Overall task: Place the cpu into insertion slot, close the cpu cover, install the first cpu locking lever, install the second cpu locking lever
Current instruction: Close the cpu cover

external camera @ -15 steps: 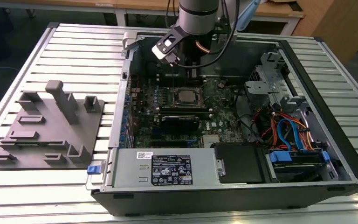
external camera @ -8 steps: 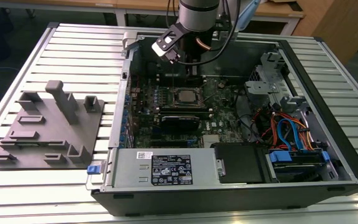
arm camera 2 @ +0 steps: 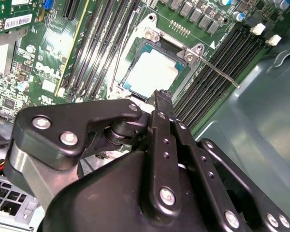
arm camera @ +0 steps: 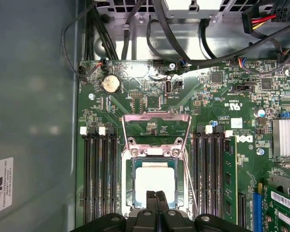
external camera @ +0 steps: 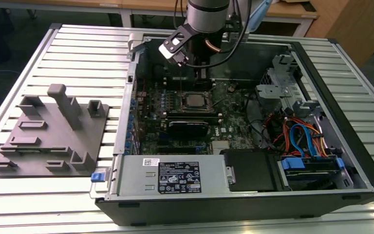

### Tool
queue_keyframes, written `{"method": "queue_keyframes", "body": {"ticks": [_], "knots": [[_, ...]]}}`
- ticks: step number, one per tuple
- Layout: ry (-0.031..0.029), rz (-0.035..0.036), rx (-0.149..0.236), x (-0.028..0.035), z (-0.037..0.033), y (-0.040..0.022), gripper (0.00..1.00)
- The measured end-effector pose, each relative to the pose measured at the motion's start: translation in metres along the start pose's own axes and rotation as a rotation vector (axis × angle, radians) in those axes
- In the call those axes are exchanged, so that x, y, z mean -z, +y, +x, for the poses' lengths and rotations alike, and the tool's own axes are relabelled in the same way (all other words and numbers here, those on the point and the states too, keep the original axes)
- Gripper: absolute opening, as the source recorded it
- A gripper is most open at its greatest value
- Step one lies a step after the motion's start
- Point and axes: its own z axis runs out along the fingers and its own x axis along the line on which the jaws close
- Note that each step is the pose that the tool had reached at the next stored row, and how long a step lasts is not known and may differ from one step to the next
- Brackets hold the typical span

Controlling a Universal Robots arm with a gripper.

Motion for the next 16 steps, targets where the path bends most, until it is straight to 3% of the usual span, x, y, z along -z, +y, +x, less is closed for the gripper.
{"method": "queue_keyframes", "body": {"ticks": [4,6,9,12,16], "knots": [[0.0000,0.0013,0.000,-0.0002,0.0000,0.0041,0.11],[-0.0003,0.0078,0.000,0.0005,0.0001,0.0045,0.11],[-0.0002,0.0129,-0.001,0.0075,0.0004,0.0049,0.11],[-0.0003,0.0130,0.000,0.0073,0.0004,0.0118,0.11],[-0.0004,0.0130,-0.001,0.0073,0.0005,0.0131,0.11]]}}
